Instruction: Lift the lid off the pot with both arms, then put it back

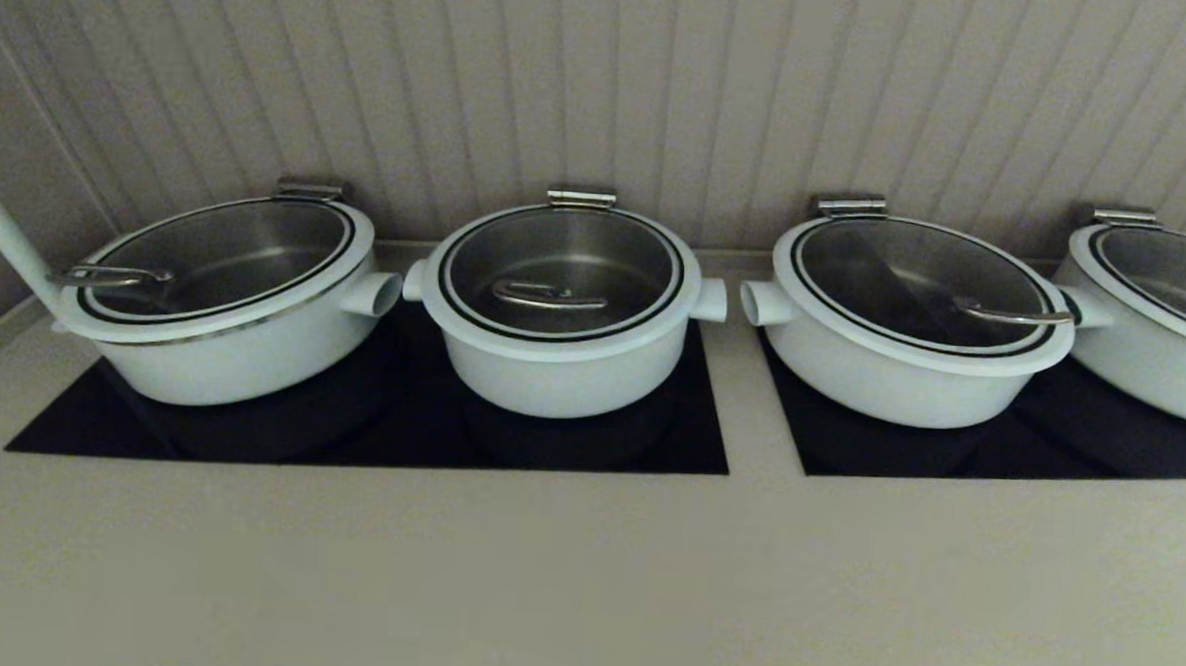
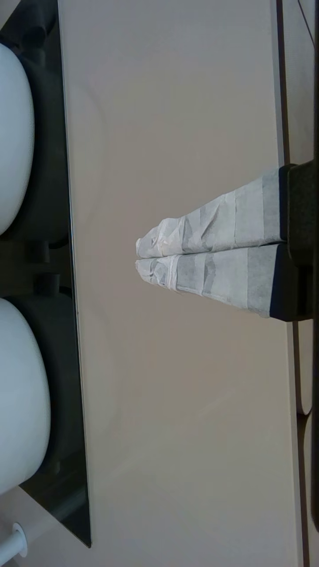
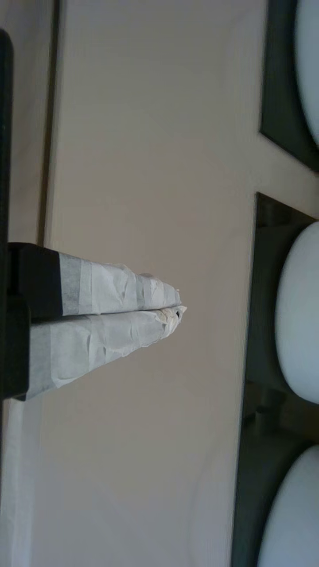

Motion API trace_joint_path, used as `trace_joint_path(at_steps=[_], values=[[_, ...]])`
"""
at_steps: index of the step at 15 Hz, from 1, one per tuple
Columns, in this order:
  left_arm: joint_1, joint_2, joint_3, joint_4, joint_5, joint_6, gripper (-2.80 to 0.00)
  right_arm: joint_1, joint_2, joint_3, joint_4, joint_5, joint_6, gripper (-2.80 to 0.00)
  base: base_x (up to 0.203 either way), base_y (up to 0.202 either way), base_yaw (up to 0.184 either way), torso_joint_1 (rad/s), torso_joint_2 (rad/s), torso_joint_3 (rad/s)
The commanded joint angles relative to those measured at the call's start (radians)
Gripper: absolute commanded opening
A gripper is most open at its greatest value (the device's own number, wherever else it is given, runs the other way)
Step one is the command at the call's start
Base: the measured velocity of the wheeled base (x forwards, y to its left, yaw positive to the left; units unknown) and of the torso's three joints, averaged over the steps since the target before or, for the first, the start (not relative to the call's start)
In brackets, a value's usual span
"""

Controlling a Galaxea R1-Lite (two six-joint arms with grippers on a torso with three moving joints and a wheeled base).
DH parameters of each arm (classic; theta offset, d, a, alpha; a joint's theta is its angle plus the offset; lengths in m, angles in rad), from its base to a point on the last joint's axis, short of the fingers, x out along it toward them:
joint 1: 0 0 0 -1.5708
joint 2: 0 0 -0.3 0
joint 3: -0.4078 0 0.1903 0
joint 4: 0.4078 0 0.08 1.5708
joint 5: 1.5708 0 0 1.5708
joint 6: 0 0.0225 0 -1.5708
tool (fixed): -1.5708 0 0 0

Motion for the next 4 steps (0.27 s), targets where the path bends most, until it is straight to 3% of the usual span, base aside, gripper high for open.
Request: trace_joint_path(at_steps=[1, 4], values=[[0.0, 0.0, 0.0, 0.0, 0.0, 0.0, -2.8, 0.0, 0.001, 0.002, -0.003, 0.0, 0.003, -2.8, 0.0, 0.0, 0.0, 0.0, 0.0, 0.0], [0.0, 0.0, 0.0, -0.001, 0.0, 0.0, -2.8, 0.0, 0.002, 0.002, -0.003, 0.0, 0.003, -2.8, 0.0, 0.0, 0.0, 0.0, 0.0, 0.0]])
